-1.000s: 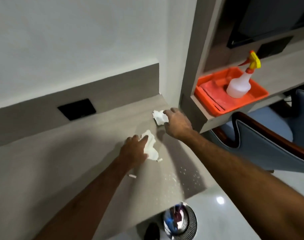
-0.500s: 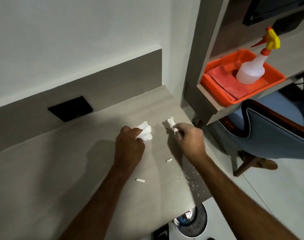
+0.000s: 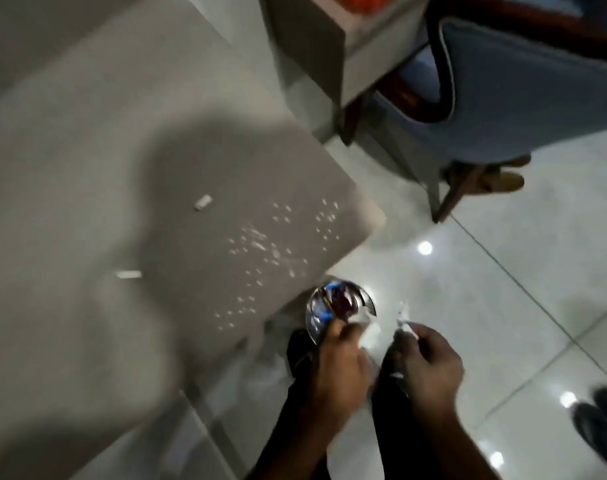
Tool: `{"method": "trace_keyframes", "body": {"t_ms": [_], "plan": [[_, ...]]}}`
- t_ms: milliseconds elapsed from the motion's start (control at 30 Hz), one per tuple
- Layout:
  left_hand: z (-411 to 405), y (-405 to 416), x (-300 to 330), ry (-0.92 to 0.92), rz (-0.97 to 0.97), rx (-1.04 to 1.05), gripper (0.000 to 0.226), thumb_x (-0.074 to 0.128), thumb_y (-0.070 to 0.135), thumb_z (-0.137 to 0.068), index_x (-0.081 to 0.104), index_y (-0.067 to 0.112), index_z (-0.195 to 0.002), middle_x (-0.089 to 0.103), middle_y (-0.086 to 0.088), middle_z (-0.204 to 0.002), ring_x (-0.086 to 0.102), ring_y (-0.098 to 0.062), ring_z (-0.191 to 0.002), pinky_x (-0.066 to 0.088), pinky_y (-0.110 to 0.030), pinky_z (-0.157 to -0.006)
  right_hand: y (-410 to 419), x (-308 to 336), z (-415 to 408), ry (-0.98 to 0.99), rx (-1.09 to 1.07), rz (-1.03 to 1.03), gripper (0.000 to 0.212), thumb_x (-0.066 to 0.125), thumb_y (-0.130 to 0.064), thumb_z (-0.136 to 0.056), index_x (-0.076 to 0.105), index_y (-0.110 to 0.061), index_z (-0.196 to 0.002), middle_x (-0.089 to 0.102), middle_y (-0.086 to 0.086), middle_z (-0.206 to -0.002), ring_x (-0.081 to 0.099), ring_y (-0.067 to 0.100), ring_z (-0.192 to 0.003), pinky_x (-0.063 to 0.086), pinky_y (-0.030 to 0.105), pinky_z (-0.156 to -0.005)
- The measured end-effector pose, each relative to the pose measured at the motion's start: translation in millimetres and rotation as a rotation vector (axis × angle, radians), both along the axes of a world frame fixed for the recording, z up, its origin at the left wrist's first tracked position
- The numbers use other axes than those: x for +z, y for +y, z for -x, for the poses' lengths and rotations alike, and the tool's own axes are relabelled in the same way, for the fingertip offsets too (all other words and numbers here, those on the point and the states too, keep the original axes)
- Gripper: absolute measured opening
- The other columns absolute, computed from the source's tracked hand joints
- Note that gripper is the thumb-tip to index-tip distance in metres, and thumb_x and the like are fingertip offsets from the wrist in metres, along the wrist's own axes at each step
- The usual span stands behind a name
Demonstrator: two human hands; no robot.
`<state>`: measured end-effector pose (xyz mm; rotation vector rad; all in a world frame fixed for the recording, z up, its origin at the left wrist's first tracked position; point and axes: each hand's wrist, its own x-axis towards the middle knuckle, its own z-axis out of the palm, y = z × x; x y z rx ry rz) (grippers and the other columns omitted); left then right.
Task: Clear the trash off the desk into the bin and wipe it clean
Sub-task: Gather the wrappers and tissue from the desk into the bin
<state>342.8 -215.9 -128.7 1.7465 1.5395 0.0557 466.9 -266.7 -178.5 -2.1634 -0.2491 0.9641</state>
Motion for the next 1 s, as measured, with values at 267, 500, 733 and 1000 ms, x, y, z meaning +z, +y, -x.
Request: {"method": "trace_keyframes", "body": {"t_ms": [267, 500, 733, 1000], "plan": [[-5.5, 5.9, -204.3, 0.283, 0.389, 0.273, 0.038, 0.049, 0.025, -0.076, 0.070, 0.012, -0.105, 0.070, -0.021, -0.111, 0.066, -0.041, -0.099, 0.056, -0.041, -0.087, 30.1, -184.0, -19.3, 0.342, 0.458, 0.270, 0.026, 0.058, -0.011, -0.088, 0.074, -0.009, -0.109, 0.073, 0.015, -0.113, 0.062, 0.016, -0.090, 0.053, 0.033, -0.085], [-8.0, 11.2, -293.4, 0.215, 0.487, 0.255, 0.063, 0.058, 0.009, -0.087, 0.040, 0.019, -0.147, 0.056, -0.016, -0.139, 0.054, -0.035, -0.124, 0.044, -0.037, -0.105, 41.0, -253.9, -13.6, 0.485, 0.593, 0.282, 0.036, 0.048, -0.005, -0.097, 0.059, 0.002, -0.131, 0.058, 0.026, -0.136, 0.056, 0.039, -0.125, 0.046, 0.049, -0.106], [-13.2, 33.7, -258.5, 0.178, 0.351, 0.223, 0.060, 0.049, 0.007, -0.093, 0.035, 0.020, -0.149, 0.048, -0.016, -0.147, 0.048, -0.033, -0.130, 0.041, -0.034, -0.105, 31.5, -237.1, -11.2, 0.298, 0.571, 0.259, 0.041, 0.052, -0.004, -0.091, 0.068, -0.016, -0.127, 0.067, 0.011, -0.129, 0.064, 0.027, -0.113, 0.054, 0.031, -0.096], [-20.8, 24.7, -46.6, -0.072, -0.070, 0.066, 0.039, 0.047, 0.009, -0.092, 0.062, 0.011, -0.129, 0.066, -0.011, -0.128, 0.060, -0.026, -0.119, 0.049, -0.038, -0.102, 27.5, -52.4, -14.7, -0.135, 0.361, -0.114, 0.020, 0.063, -0.014, -0.091, 0.075, -0.019, -0.107, 0.077, 0.000, -0.104, 0.069, 0.015, -0.097, 0.037, 0.002, -0.080]]}}
